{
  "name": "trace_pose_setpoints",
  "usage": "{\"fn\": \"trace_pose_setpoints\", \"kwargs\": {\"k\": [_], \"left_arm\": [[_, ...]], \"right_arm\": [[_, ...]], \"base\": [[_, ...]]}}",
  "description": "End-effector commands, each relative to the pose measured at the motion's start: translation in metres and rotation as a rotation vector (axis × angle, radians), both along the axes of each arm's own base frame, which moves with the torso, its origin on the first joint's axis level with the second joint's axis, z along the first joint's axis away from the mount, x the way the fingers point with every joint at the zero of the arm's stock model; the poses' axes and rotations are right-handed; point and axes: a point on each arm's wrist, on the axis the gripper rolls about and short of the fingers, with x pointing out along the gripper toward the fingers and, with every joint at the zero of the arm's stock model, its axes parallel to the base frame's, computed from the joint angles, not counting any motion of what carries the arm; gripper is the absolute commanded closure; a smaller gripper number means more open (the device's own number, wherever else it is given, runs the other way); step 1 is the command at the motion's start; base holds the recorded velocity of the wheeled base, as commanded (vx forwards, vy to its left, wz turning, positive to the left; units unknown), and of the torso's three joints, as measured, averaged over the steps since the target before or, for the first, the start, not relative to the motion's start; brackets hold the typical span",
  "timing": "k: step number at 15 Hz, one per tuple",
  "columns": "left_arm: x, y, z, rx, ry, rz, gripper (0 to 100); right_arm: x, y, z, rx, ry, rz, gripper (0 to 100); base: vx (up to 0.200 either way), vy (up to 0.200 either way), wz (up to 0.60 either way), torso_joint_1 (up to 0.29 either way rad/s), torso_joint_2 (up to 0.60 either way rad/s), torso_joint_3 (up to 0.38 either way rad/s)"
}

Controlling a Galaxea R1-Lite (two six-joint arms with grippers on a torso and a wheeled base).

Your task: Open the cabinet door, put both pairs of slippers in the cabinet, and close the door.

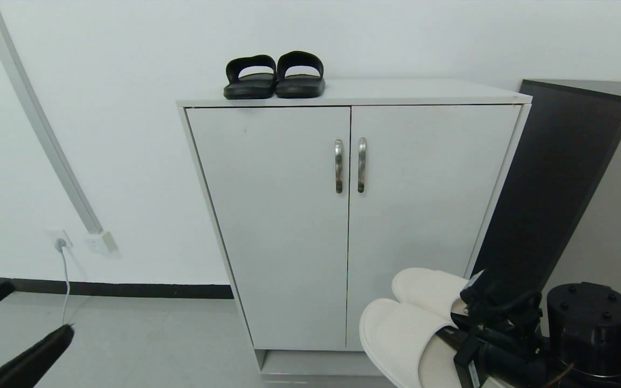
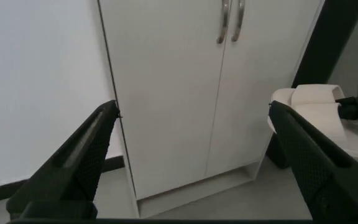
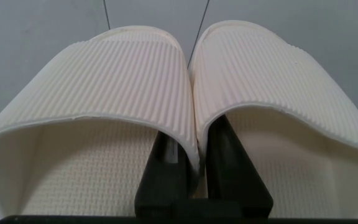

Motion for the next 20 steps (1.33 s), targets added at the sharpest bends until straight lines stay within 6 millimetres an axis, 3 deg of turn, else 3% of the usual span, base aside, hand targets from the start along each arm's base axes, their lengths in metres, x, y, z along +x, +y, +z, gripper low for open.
{"fn": "trace_pose_setpoints", "kwargs": {"k": [1, 10, 17, 20], "left_arm": [[0.043, -0.018, -0.001, -0.005, 0.107, -0.124, 0], [0.125, -0.105, 0.034, 0.009, 0.118, -0.43, 0], [0.22, -0.179, 0.044, -0.055, 0.147, -0.513, 0], [0.245, -0.198, 0.044, -0.071, 0.177, -0.584, 0]], "right_arm": [[0.0, 0.001, 0.0, 0.0, -0.002, 0.001, 100], [0.001, 0.004, -0.003, 0.0, 0.006, 0.008, 100], [0.003, 0.006, -0.006, -0.006, 0.016, 0.007, 100], [0.004, 0.006, -0.008, -0.013, 0.022, 0.008, 100]], "base": [[0.0, 0.0, 0.0, 0.0, 0.0, 0.0], [0.0, 0.0, 0.0, 0.0, 0.0, 0.0], [0.0, 0.0, 0.0, 0.0, 0.0, 0.0], [0.0, 0.0, 0.0, 0.0, 0.0, 0.0]]}}
